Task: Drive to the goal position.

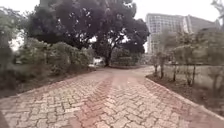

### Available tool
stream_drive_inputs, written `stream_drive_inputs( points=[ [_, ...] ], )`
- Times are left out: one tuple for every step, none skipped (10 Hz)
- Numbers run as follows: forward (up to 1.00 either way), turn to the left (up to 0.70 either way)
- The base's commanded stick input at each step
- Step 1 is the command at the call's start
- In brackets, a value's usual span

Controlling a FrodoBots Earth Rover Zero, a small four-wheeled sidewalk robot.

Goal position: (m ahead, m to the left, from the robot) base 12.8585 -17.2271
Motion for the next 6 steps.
stream_drive_inputs(
  points=[
    [0.7, 0.0],
    [0.7, 0.0],
    [0.7, 0.0],
    [0.7, 0.0],
    [0.7, 0.0],
    [0.7, 0.0]
  ],
)
